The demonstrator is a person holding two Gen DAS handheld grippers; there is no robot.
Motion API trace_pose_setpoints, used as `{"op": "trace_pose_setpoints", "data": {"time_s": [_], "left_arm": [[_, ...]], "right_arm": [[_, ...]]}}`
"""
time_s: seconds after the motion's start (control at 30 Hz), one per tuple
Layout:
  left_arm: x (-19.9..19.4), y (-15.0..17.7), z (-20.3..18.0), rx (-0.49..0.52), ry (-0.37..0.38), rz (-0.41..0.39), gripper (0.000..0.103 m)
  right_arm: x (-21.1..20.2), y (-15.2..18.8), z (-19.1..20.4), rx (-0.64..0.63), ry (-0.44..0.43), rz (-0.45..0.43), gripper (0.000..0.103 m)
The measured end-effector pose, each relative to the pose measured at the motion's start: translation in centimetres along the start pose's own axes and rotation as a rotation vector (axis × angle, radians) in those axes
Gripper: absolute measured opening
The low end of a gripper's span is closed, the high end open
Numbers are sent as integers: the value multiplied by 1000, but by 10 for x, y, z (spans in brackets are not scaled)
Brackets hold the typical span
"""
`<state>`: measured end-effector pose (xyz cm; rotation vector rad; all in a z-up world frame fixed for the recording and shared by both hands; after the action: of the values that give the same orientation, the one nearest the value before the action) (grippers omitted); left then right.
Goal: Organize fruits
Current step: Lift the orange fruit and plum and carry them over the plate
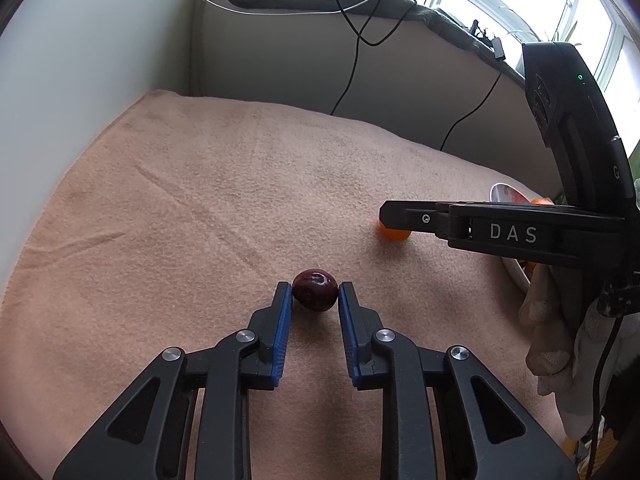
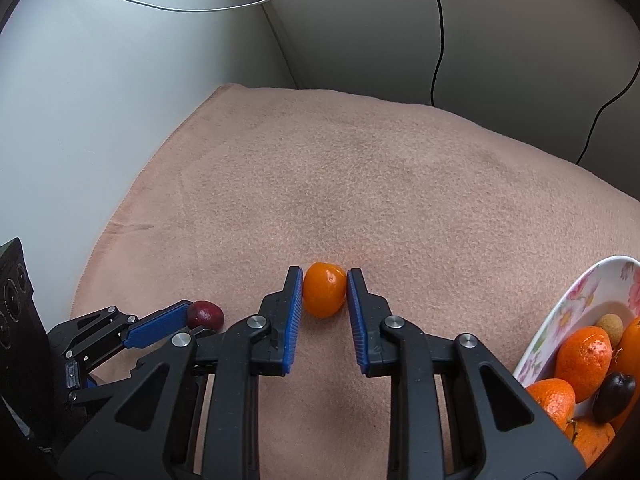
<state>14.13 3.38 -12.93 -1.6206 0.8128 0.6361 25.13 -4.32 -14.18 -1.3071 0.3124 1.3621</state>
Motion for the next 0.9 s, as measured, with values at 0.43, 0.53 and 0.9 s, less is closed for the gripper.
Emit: {"op": "trace_pose_setpoints", "data": {"time_s": [0.43,0.53,0.9], "left_arm": [[-19,-1,-8,-5,30,-35,22],[-23,-4,-13,-2,38,-48,22],[-28,-19,-44,35,79,-79,22]], "right_arm": [[-41,2,-4,-6,-35,-60,23],[-56,4,-6,0,-41,-87,23],[-111,19,-22,29,-50,-175,23]]}}
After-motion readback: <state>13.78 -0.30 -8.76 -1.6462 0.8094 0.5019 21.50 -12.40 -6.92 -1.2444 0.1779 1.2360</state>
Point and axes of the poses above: each gripper's, at about its wrist camera, not at the fingertips, and x roughly the way its jaws point, z to its left, y to its underside, the point moved 3 cm from there along x, roughly the way its jaws point, and after that the axes turned 4 degrees about -y, right-handed, at the moved point
